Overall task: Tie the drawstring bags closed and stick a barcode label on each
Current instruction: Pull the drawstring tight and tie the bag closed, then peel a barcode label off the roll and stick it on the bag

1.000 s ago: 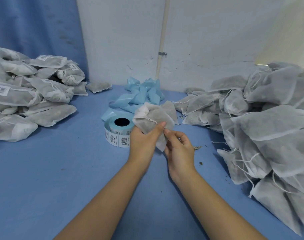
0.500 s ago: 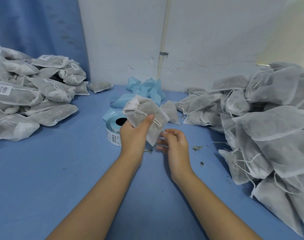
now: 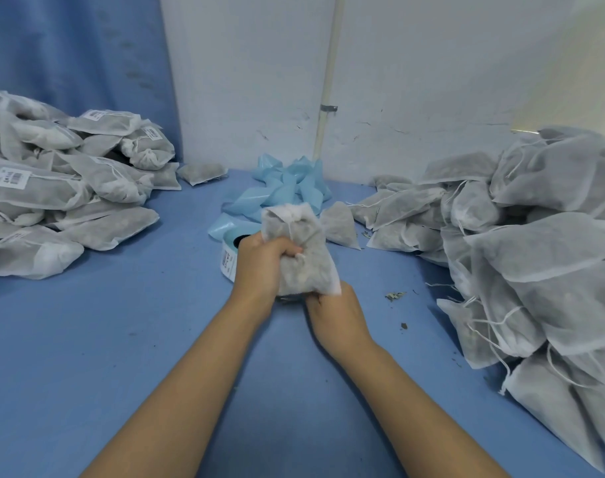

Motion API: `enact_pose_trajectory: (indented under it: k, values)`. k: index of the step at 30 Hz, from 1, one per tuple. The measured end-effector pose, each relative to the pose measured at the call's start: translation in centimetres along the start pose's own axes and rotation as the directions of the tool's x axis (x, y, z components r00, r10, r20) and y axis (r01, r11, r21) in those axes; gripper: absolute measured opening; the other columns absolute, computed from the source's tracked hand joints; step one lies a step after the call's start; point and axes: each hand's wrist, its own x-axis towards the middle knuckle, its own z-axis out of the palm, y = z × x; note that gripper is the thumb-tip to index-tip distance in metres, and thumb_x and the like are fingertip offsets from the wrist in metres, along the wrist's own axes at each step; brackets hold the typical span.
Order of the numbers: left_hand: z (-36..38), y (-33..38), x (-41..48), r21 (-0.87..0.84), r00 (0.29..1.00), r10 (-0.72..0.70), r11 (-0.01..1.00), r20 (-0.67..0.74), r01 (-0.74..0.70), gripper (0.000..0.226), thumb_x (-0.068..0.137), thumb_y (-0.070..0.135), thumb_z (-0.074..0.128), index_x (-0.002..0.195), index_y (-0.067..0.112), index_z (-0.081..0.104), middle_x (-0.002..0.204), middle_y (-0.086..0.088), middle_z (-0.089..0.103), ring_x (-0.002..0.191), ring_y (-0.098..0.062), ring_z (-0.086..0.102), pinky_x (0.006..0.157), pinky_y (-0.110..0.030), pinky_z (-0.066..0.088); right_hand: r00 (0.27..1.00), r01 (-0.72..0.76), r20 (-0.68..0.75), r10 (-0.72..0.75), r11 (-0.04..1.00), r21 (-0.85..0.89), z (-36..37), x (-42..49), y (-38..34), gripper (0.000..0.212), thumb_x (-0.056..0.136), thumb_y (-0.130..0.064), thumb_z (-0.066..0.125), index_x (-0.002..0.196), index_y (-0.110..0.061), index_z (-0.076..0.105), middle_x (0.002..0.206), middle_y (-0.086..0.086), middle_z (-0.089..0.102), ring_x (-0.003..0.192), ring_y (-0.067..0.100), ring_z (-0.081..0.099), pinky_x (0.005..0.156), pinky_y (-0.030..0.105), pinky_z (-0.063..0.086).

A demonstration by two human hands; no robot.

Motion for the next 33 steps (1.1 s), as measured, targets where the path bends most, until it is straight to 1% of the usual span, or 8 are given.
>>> enact_pose_trajectory:
  k: [2,6,13,17,19,21,28,33]
  values:
    - [0.0,-0.2,-0.1,0.166,0.999,0.029,0.986,0.013,-0.031,0.032,0.06,-0.004,0.059,0.043,0.018,0.043,0.036,0.013,0.041,0.039,-0.007,0.039,0.037,-0.015,0.031,1.0,0.007,-0.01,-0.007,0.998,-0.06,-0.6,0.3,0.1,0.01,0.097,-0.023,0.045,0.088,-0.029,0.046,0.079,-0.015,0.051,0.07,0.005,0.048,0.063,0.029,0.037]
    - [-0.4,-1.2,-0.6,0.533,0.968,0.165,0.811,0.188,-0.242,0.045,0.077,-0.004,0.048,0.041,0.02,0.035,0.044,0.008,0.039,0.048,-0.008,0.032,0.044,-0.02,0.022,0.981,0.003,-0.189,-0.042,0.98,-0.201,-1.5,1.1,1.5,0.009,0.099,-0.02,0.039,0.091,-0.022,0.039,0.075,-0.001,0.053,0.069,0.025,0.048,0.057,0.036,0.034]
    - [-1.9,-2.7,0.4,0.761,0.951,0.224,0.571,0.214,-0.306,0.03,0.081,0.004,0.045,0.057,0.02,0.036,0.061,0.007,0.042,0.062,-0.018,0.041,0.052,-0.03,0.024,0.948,-0.122,-0.306,0.093,0.99,-0.074,-2.5,1.6,3.0,0.009,0.1,-0.022,0.042,0.092,-0.023,0.045,0.088,-0.001,0.06,0.075,0.019,0.051,0.057,0.033,0.029]
    - [-1.9,-2.8,0.7,0.767,0.949,0.146,0.56,0.279,-0.312,0.024,0.08,0.011,0.04,0.084,0.025,0.06,0.1,0.009,0.062,0.094,-0.02,0.054,0.074,-0.031,0.041,0.949,-0.084,-0.311,0.061,0.995,-0.062,-2.3,1.4,2.8,0.009,0.1,-0.018,0.044,0.092,-0.02,0.047,0.09,-0.002,0.058,0.079,0.016,0.05,0.062,0.032,0.033]
    - [-2.0,-3.1,1.1,0.751,0.958,0.114,0.599,0.262,-0.276,0.039,0.085,0.013,0.037,0.112,0.022,0.063,0.139,0.014,0.049,0.119,-0.017,0.049,0.09,-0.029,0.038,0.954,-0.066,-0.296,0.043,0.995,-0.069,-2.2,1.3,2.7,0.008,0.1,-0.017,0.045,0.094,-0.017,0.051,0.092,-0.002,0.058,0.083,0.015,0.051,0.069,0.032,0.039]
    - [-2.2,-3.3,1.4,0.736,0.96,0.109,0.622,0.256,-0.267,0.042,0.089,0.009,0.038,0.124,0.02,0.058,0.15,0.02,0.033,0.127,-0.013,0.043,0.092,-0.026,0.033,0.957,-0.055,-0.29,0.023,0.993,-0.101,-2.1,1.3,2.6,0.009,0.1,-0.017,0.044,0.096,-0.015,0.052,0.093,-0.003,0.057,0.083,0.014,0.05,0.071,0.033,0.041]
    - [-2.6,-2.9,0.1,0.451,0.892,0.199,0.805,0.406,-0.386,0.04,0.083,-0.003,0.044,0.082,0.034,0.058,0.097,0.021,0.058,0.091,-0.006,0.056,0.08,-0.022,0.042,0.944,-0.045,-0.33,0.025,0.998,-0.054,-2.2,1.2,2.9,0.01,0.1,-0.013,0.043,0.099,-0.014,0.053,0.097,0.0,0.056,0.087,0.015,0.051,0.07,0.025,0.034]
    - [-1.8,-3.0,-0.4,0.344,0.892,0.151,0.885,0.426,-0.314,0.042,0.073,-0.02,0.043,0.066,0.021,0.054,0.065,0.015,0.053,0.062,0.001,0.048,0.061,-0.013,0.037,0.974,-0.007,-0.217,0.062,0.969,0.246,-2.3,1.0,2.8,0.046,0.099,-0.005,0.044,0.14,-0.025,0.04,0.119,-0.005,0.059,0.106,0.005,0.055,0.079,0.003,0.038]
